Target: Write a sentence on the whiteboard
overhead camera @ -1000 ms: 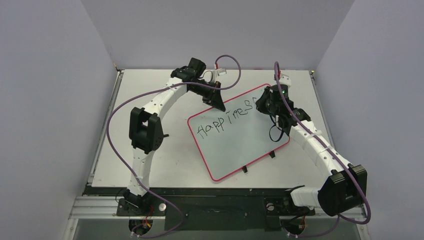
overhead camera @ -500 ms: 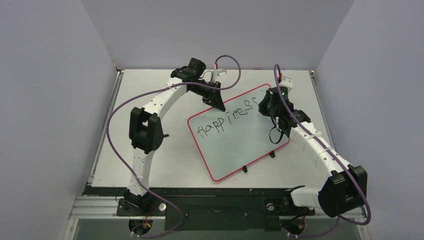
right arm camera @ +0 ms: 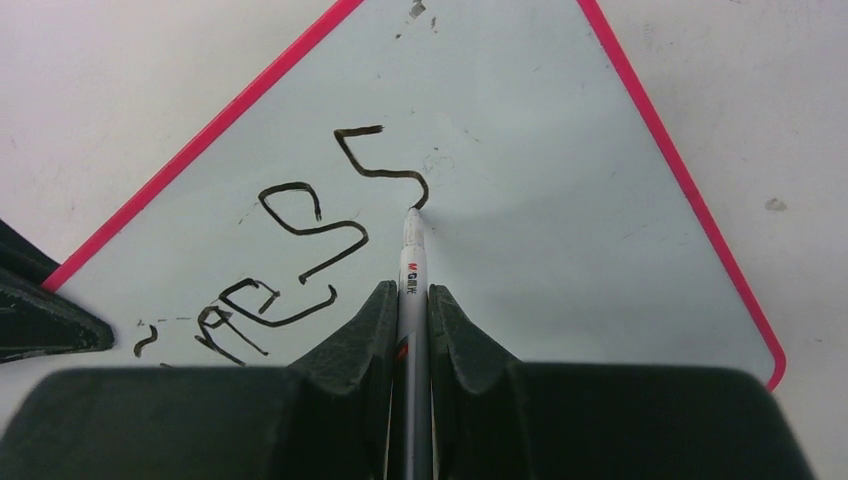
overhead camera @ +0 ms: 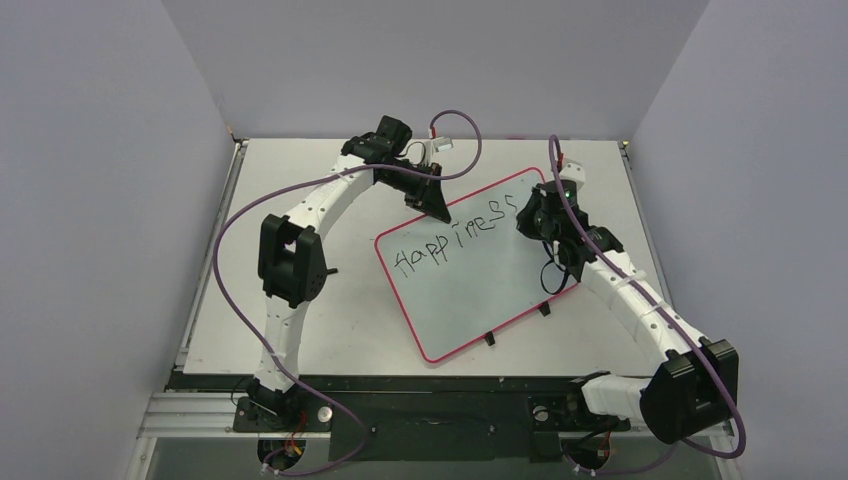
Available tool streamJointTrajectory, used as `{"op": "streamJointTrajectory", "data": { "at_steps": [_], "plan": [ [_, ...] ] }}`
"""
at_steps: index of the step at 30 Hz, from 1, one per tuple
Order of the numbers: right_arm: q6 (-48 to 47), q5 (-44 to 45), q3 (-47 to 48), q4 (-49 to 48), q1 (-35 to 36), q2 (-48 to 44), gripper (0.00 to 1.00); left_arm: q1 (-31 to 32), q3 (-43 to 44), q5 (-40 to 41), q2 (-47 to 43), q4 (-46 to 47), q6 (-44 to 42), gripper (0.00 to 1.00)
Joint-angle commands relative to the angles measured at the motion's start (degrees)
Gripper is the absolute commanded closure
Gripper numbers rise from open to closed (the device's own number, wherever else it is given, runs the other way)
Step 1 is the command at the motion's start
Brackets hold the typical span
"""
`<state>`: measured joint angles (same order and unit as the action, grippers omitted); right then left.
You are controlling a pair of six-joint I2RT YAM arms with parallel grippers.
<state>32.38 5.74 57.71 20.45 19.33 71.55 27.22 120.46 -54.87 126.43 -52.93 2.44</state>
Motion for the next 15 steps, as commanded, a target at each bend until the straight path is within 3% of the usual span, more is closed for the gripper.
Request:
{"op": "streamJointTrajectory", "data": {
  "at_steps": [1, 15],
  "plan": [
    [0.5, -4.4, -1.0, 0.6, 1.2, -1.2, 1.00, 0.2, 0.7, 0.5, -4.1, 4.3, -4.5, 1.00],
    [0.4, 2.0, -0.9, 5.2, 2.6, -14.0, 1.00, -0.7, -0.4, 1.6, -3.9, 4.2, -4.8, 0.97]
  ]
}}
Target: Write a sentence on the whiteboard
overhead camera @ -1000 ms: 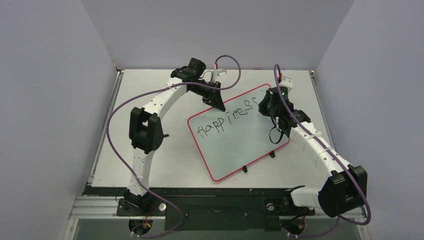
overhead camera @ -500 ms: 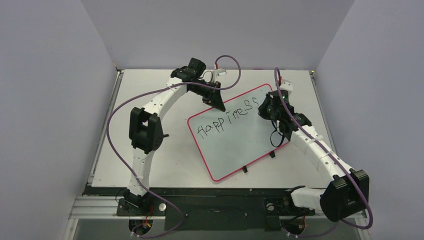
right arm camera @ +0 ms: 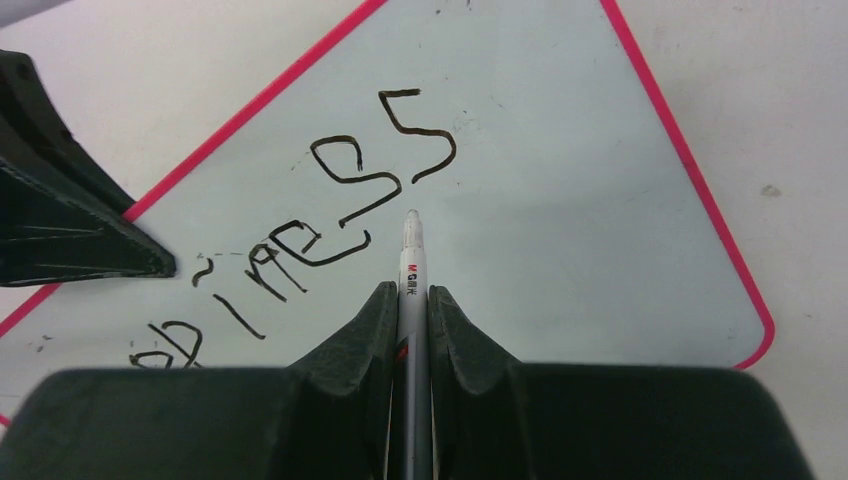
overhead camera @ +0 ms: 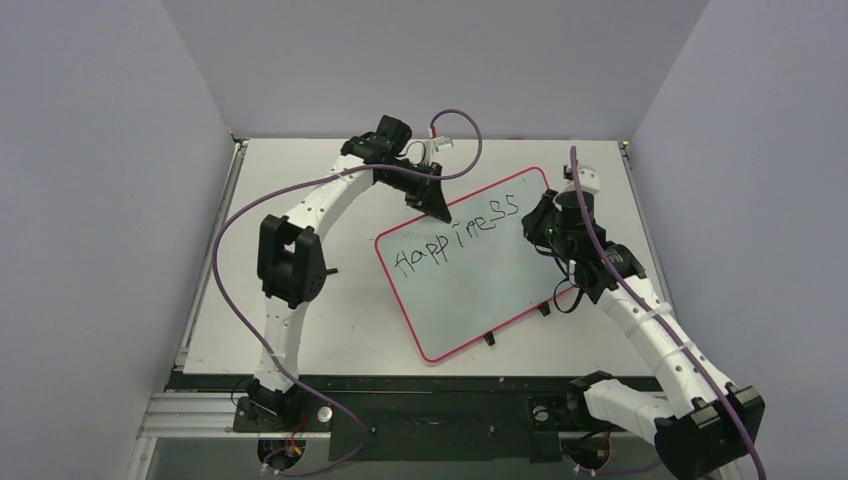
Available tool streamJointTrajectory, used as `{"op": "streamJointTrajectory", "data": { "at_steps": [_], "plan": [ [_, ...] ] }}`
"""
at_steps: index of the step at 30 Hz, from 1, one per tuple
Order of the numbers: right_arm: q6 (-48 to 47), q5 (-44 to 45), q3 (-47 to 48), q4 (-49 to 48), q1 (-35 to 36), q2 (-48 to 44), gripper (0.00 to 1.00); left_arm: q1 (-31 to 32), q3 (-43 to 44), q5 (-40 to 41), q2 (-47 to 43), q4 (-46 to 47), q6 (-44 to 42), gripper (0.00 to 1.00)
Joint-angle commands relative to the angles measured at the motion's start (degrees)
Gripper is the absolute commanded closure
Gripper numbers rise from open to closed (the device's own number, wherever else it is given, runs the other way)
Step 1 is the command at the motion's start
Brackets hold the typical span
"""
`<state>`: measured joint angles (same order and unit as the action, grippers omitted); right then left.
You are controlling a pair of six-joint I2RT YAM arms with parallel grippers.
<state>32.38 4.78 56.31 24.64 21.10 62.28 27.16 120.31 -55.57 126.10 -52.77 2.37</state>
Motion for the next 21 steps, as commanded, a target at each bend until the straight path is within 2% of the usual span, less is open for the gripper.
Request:
{"op": "streamJointTrajectory", "data": {
  "at_steps": [1, 9, 21],
  "plan": [
    [0.4, 3.1, 0.5, 1.5, 0.9, -5.2, 1.00, -0.7, -0.7, 2.4, -3.6, 4.0, -4.8, 0.94],
    [0.3, 3.1, 0.3, 3.1, 1.6, -7.5, 1.00, -1.1, -4.4, 1.9, -4.3, 6.6, -4.1, 0.86],
    [0.3, 2.8, -1.1, 3.1, 1.7, -8.7, 1.00, -1.5, -4.6, 2.4, -4.4, 7.4, -3.6, 0.72]
  ]
}}
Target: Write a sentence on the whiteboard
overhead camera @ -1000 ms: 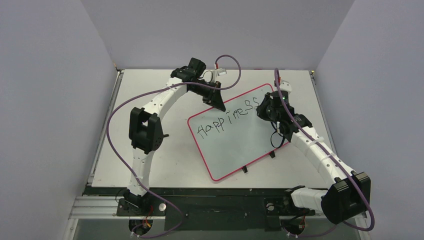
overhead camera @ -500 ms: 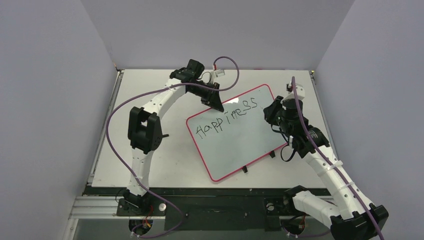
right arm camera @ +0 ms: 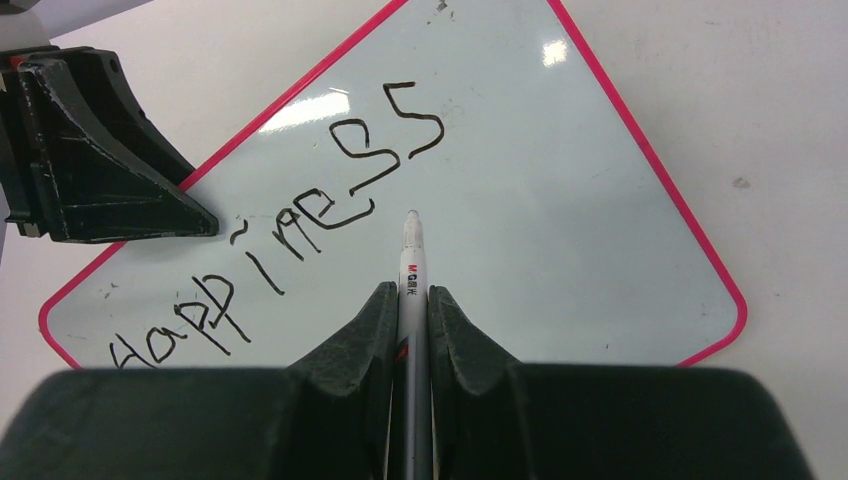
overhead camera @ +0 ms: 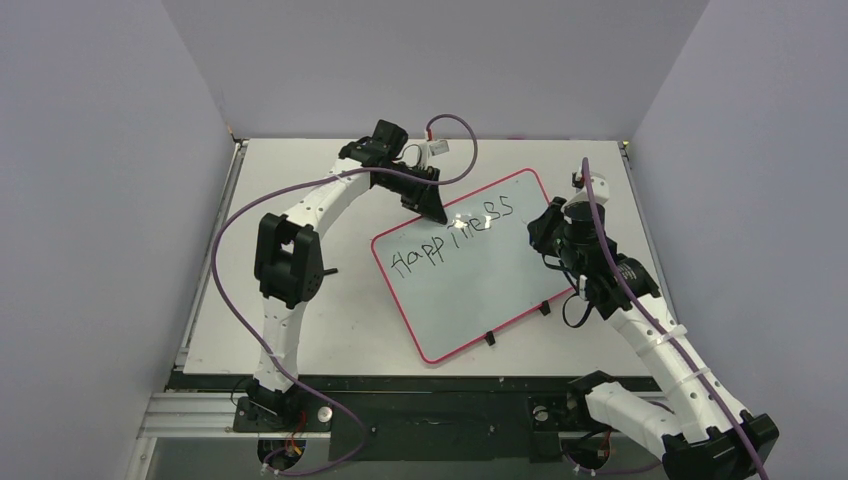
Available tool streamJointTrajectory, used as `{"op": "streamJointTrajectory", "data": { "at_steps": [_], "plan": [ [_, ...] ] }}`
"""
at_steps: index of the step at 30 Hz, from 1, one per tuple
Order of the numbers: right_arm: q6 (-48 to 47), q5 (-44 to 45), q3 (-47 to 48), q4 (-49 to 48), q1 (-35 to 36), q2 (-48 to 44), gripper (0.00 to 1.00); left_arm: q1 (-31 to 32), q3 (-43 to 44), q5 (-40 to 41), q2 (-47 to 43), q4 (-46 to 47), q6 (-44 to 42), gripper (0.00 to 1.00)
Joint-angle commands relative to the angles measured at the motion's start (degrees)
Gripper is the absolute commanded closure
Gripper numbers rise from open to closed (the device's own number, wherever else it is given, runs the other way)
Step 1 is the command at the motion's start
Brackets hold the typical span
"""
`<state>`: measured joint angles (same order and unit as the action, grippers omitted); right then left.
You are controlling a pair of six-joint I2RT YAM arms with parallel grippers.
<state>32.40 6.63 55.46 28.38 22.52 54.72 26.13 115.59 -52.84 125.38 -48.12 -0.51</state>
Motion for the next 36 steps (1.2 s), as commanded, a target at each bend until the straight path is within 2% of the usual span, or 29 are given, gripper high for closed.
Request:
{"op": "streamJointTrajectory", "data": {
  "at_steps": [1, 9, 15, 25, 32, 36],
  "plan": [
    [0.2, 0.9, -0.2, -0.7, 0.3, -1.3, 1.00, -0.5, 0.1, -0.3, -3.7, 2.9, -0.6, 0.69],
    [0.0, 1.1, -0.5, -0.3, 0.2, -1.9, 1.00, -0.8, 0.6, 0.2, -3.7, 3.4, -0.1, 0.59],
    [-0.2, 1.3, -0.2, 0.3, 0.3, -2.4, 1.00, -1.6, -0.2, 0.9, -5.1, 5.1, 0.2, 0.56],
    [-0.7, 1.0, 1.0, 1.9, 0.2, -3.0, 1.00, -7.8, -3.9, -3.5, -9.4, 5.6, 0.2, 0.50],
    [-0.6, -0.2, 2.1, 3.2, 1.1, -3.3, 1.00, -9.8, -16.6, -4.6, -17.1, 9.4, 0.2, 0.49],
    [-1.4, -1.7, 2.8, 3.6, 4.6, -2.8, 1.00, -9.8, -27.8, -4.7, -23.0, 19.1, 5.8, 0.49]
  ]
}}
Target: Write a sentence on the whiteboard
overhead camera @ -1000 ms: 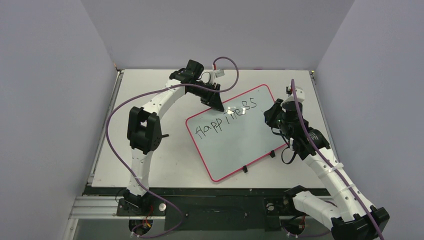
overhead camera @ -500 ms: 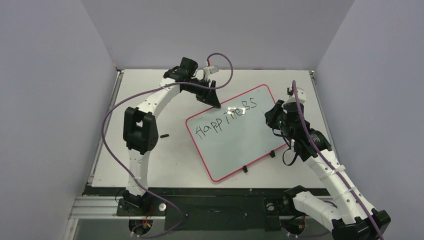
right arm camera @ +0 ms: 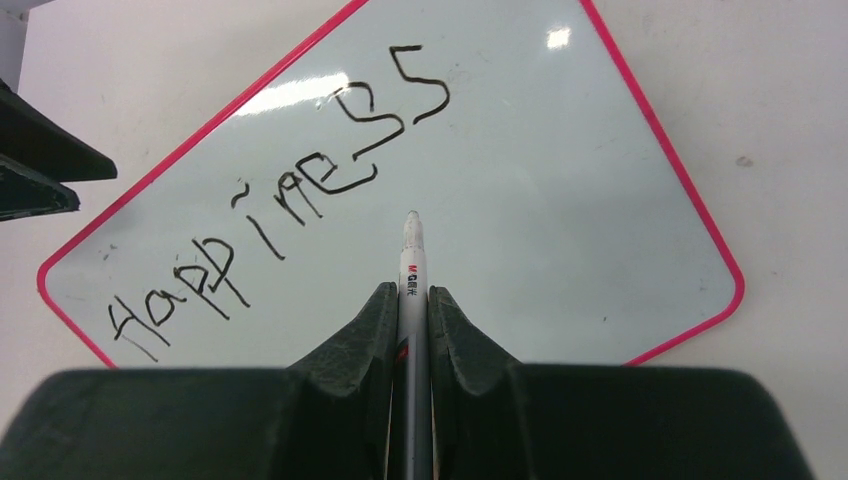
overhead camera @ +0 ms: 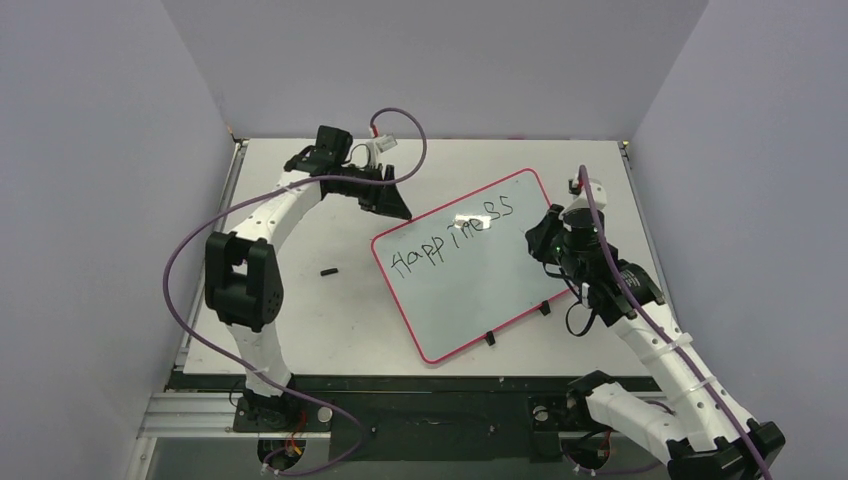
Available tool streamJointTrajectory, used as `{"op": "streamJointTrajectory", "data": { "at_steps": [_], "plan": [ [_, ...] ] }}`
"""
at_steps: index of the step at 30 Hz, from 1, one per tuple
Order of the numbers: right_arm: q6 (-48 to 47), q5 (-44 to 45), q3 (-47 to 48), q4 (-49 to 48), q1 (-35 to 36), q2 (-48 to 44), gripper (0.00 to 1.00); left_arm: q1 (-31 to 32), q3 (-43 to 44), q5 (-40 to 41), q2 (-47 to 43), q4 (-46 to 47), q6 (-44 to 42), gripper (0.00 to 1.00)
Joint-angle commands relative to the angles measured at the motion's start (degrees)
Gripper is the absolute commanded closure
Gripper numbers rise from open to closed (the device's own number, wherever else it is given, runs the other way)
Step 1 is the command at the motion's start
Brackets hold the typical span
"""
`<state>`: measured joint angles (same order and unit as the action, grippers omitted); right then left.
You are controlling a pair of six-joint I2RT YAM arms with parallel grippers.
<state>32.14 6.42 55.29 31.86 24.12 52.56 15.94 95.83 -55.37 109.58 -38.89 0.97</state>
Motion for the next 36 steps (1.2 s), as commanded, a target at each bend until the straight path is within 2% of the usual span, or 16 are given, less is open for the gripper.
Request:
{"op": "streamJointTrajectory", "data": {
  "at_steps": [1, 9, 19, 30, 34, 36],
  "plan": [
    [-1.4, -1.6, 3.0, 0.1, 4.8, -0.3, 1.00, 0.4, -10.5, -2.4, -7.9, 12.5, 4.9, 0.49],
    [-2.3, 0.0, 2.9, -0.1, 13.8, 0.9, 1.00, 2.1, -12.8, -2.5, -8.9, 12.3, 5.4, 0.60],
    [-4.1, 2.5, 1.3, -4.0, 24.8, 4.6, 1.00, 3.9, -14.5, -3.3, -8.6, 11.5, 5.4, 0.66],
    [-6.7, 8.4, 2.1, -7.9, 37.2, 13.0, 1.00, 5.0, -14.7, -1.7, -9.1, 10.1, 3.7, 0.93],
    [-6.0, 8.5, 0.7, -10.4, 39.4, 15.2, 1.00, 5.0, -14.9, -0.6, -10.1, 10.1, 3.1, 1.00],
    [-5.7, 8.1, 0.1, -11.6, 40.3, 16.1, 1.00, 5.1, -15.0, -0.2, -10.3, 10.1, 2.8, 1.00]
  ]
}}
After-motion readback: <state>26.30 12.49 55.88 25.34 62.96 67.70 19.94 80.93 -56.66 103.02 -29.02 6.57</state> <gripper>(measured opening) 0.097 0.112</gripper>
